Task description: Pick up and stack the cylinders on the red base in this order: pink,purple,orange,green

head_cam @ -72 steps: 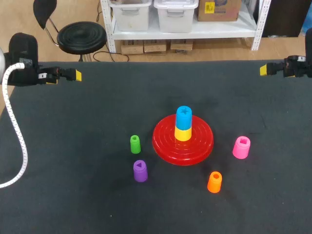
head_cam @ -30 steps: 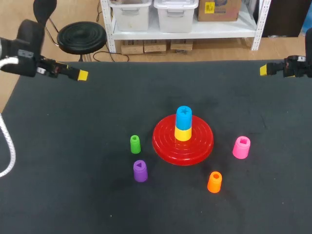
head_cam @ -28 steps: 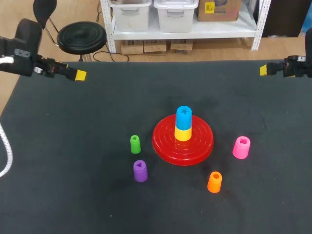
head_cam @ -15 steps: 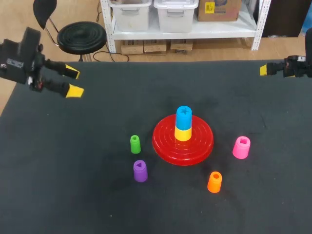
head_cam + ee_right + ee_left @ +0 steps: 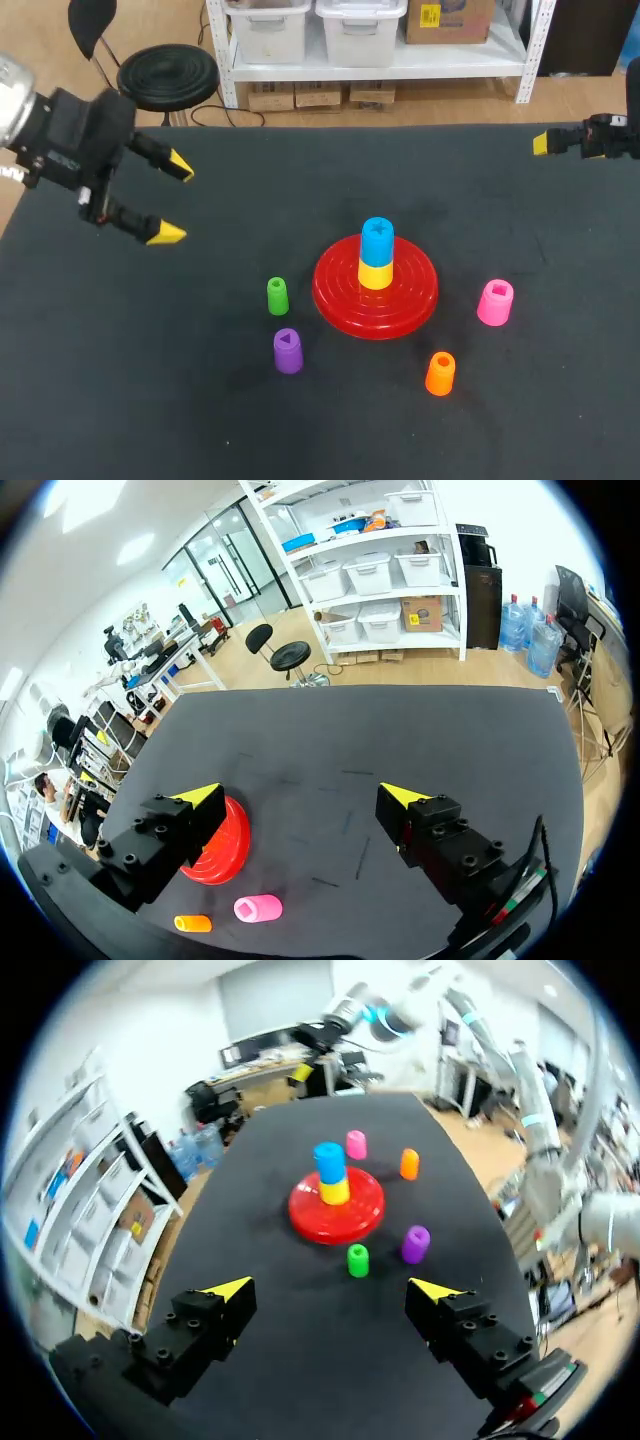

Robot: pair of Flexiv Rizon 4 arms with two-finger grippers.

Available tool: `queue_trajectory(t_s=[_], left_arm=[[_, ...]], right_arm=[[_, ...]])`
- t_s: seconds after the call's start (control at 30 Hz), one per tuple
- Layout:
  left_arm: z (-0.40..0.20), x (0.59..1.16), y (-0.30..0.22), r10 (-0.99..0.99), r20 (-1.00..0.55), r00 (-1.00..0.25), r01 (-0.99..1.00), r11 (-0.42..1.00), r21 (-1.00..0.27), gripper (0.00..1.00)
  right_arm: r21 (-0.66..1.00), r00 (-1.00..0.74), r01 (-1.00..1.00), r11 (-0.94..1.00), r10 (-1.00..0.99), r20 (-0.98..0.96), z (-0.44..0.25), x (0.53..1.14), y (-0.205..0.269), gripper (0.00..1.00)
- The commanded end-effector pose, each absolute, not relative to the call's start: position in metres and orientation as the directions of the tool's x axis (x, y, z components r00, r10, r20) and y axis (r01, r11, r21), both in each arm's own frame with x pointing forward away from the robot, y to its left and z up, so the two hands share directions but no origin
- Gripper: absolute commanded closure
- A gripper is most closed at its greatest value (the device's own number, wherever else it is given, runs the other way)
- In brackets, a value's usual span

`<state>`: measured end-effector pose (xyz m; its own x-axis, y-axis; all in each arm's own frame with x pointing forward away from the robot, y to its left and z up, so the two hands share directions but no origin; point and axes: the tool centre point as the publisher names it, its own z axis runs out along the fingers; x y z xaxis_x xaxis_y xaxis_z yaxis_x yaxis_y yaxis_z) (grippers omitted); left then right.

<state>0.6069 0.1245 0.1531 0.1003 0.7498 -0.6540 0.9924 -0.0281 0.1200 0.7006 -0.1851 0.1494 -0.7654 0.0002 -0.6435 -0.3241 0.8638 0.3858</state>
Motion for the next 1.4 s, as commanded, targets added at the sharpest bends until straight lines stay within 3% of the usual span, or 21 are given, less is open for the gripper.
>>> queue_trajectory(t_s=[0.03,0.37,0.53,1.4], left_arm=[[0.155,0.606,0.121,0.766,-0.621,0.164,0.986,-0.119,0.114,0.00],[0.145,0.602,0.111,0.777,-0.609,0.158,0.987,-0.128,0.094,0.00],[0.145,0.601,0.107,0.742,-0.669,0.040,0.998,-0.068,-0.016,0.00],[0.144,0.581,0.102,0.659,-0.747,0.092,0.996,-0.048,0.080,0.00]], right_arm=[[0.384,-0.766,-0.323,0.865,0.000,-0.643,0.150,0.700,-0.185,0.00],[0.384,-0.766,-0.323,0.865,0.000,-0.643,0.150,0.700,-0.185,0.00],[0.384,-0.766,-0.323,0.865,0.000,-0.643,0.150,0.700,-0.185,0.00],[0.384,-0.766,-0.323,0.865,0.000,-0.643,0.150,0.700,-0.185,0.00]])
